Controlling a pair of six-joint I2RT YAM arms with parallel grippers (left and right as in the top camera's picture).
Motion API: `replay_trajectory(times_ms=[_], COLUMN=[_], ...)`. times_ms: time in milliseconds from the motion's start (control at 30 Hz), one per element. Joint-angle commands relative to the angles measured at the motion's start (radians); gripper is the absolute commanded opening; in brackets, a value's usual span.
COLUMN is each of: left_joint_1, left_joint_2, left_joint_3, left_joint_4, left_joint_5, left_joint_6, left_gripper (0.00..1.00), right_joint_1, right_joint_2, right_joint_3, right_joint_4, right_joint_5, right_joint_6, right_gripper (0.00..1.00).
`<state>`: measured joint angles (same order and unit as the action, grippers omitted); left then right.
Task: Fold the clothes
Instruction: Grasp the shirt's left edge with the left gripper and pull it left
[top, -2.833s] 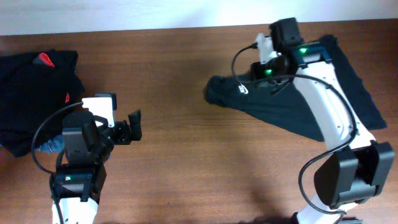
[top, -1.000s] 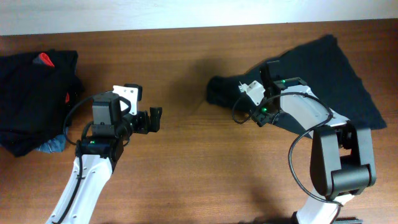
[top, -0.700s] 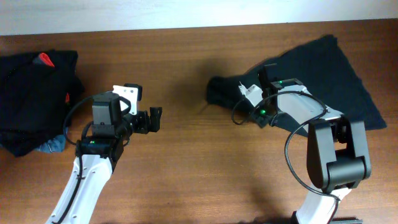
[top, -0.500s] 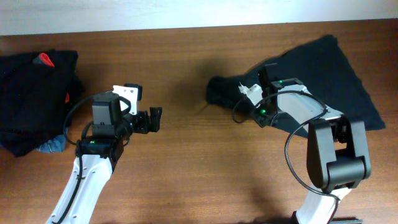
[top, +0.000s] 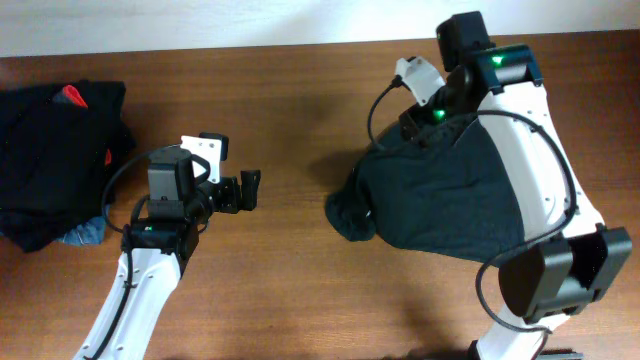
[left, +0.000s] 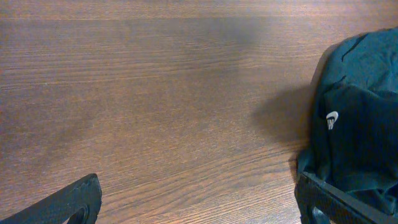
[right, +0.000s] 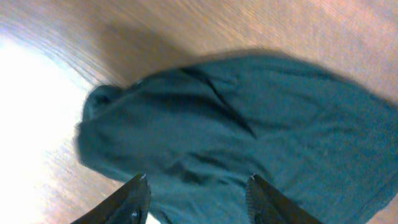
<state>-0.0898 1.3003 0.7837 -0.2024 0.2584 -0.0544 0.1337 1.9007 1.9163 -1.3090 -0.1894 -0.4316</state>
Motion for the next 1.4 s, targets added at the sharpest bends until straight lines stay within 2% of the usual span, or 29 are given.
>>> replay_trajectory(times_ms=[0,133,200,300,367,467,667,867,967,1033,1067,1167,1367], left_joint_1=[-0.001,-0.002,-0.002,-0.013,-0.061,-0.175,-0.353,-0.477,-0.52,-0.539,-0.542,-0.542,-0.542], left_joint_2=[0.0,0.0,0.0,0.0,0.0,0.005,0.076,0.201,0.282,0.357,0.392,0.429,0.444], left_joint_3=[0.018,0.018,0.018,0.018,0.018,0.018,0.018,0.018,0.018,0.018,0.018,0.018,0.018], left_joint_4=[-0.003,-0.028,-0.051,-0.066,-0.058,-0.024,0.001,0.241,0.312,0.359,0.394,0.474,0.555], left_joint_5=[0.008,0.037,0.066,0.114,0.119,0.115,0.085,0.086,0.086,0.086,0.086,0.076,-0.19], left_joint_6=[-0.01,-0.009,-0.009,-0.009,-0.009,-0.01,-0.01,-0.051,-0.09,-0.121,-0.148,-0.155,-0.129], left_gripper=[0.99,0.99,0.96,0.92,0.91,0.91,0.92,0.92,0.91,0.89,0.84,0.83,0.63], right_joint_1=[-0.018,-0.028,-0.031,-0.042,-0.071,-0.136,-0.231,-0.247,-0.247,-0.247,-0.248,-0.247,-0.247], right_joint_2=[0.027,0.027,0.027,0.027,0.027,0.027,0.027,0.027,0.027,0.027,0.027,0.027,0.027], right_joint_3=[-0.029,-0.053,-0.06,-0.066,-0.066,-0.066,-0.066,-0.066,-0.066,-0.066,-0.066,-0.066,-0.067], right_joint_4=[-0.025,-0.077,-0.094,-0.087,-0.074,-0.071,-0.103,-0.106,-0.105,-0.105,-0.105,-0.105,-0.105], right_joint_5=[0.015,0.029,0.056,0.171,0.259,0.258,0.156,0.156,0.156,0.156,0.156,0.156,0.156], right_joint_6=[0.03,0.03,0.039,0.143,0.248,0.345,0.347,0.346,0.346,0.343,0.343,0.339,0.339], right_gripper=[0.56,0.59,0.59,0.63,0.64,0.65,0.68,0.69,0.69,0.69,0.69,0.69,0.69])
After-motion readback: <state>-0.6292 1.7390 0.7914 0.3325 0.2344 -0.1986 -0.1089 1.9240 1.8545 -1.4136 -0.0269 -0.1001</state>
